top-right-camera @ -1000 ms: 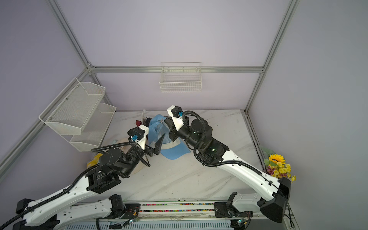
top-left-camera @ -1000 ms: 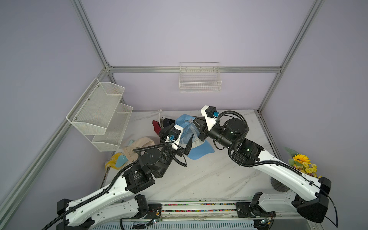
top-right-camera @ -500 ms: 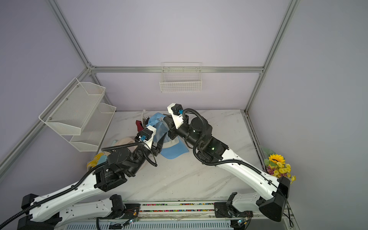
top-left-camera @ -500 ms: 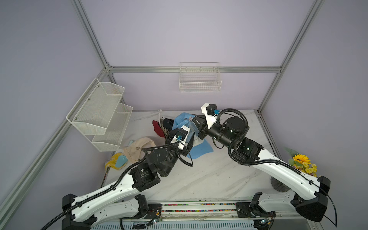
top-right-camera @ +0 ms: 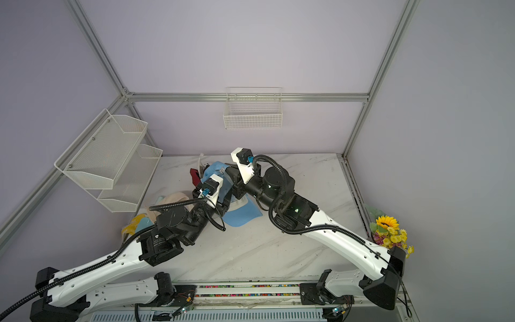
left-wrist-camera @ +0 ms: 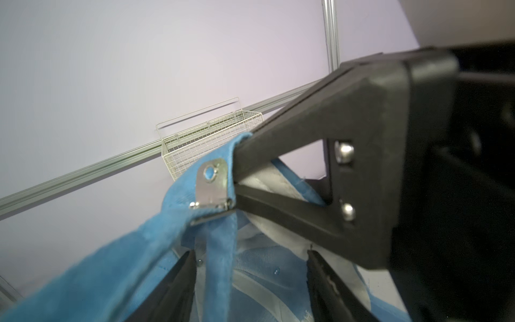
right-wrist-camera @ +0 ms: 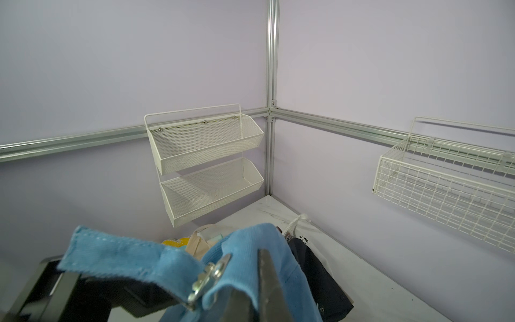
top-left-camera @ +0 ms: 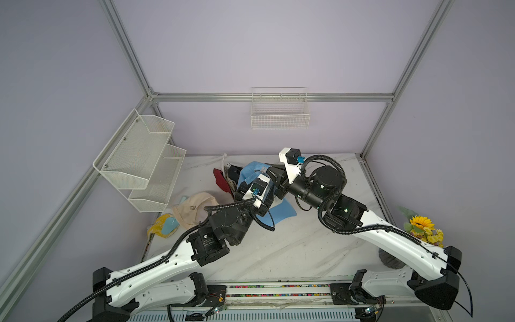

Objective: Open the adjustable buckle of the baseball cap
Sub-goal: Pull the adjustable strap on the baseball cap.

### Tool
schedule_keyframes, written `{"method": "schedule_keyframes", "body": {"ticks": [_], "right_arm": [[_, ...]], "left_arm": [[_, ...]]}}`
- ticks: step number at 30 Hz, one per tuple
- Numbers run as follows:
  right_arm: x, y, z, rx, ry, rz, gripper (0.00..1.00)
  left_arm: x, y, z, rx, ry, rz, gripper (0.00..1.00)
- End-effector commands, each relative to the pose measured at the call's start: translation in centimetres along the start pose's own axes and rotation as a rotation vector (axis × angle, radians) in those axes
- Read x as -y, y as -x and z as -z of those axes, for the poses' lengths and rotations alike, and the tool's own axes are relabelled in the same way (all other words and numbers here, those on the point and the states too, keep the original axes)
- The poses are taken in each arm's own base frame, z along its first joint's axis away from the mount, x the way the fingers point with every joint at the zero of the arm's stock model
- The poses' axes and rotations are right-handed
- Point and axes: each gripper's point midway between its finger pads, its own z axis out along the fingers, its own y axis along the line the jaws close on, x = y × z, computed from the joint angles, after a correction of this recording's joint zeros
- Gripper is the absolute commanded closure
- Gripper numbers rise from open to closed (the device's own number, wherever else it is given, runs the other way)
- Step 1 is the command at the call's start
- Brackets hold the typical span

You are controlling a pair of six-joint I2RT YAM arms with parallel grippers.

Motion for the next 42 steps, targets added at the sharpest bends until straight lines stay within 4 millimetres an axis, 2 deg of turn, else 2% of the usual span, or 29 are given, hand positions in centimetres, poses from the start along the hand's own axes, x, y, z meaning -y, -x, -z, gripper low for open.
{"method": "schedule_keyframes", "body": {"ticks": [1,3,7,11,18,22,28,42], "right_arm": [[-0.5,0.4,0.9,0.008,0.014,-0.006,1.00],[-0.6,-0.1,1.0,-0.003,0.018,-0.007,1.00],[-0.5,-0.3,1.4,-0.003,0.010,-0.009,1.00],[-0.5,0.7,1.8,0.017,0.008,-0.013,1.00],[-1.3,1.9,1.6,0.034,0.043,-0.017,1.00],[-1.0,2.7,1.3,0.046,0.024,-0.017,1.00],[-0.4,4.5,0.6,0.081,-0.009,-0.018,1.00],[1.0,7.4,0.0,0.149,-0.094,0.007,1.00]], "left_arm": [[-1.5,2.1,0.3,0.061,0.054,0.025,0.41],[-1.7,2.2,0.4,0.065,0.064,0.025,0.44],[-1.8,2.3,0.3,0.070,0.072,0.021,0.59],[-1.5,1.9,0.1,0.059,0.068,0.011,0.74],[-1.6,1.4,0.4,0.047,0.066,0.017,0.88],[-2.1,1.4,1.0,0.052,0.068,0.028,0.94],[-2.5,1.2,1.5,0.046,0.068,0.036,1.00],[-2.7,0.6,2.1,0.028,0.062,0.042,1.00]]}}
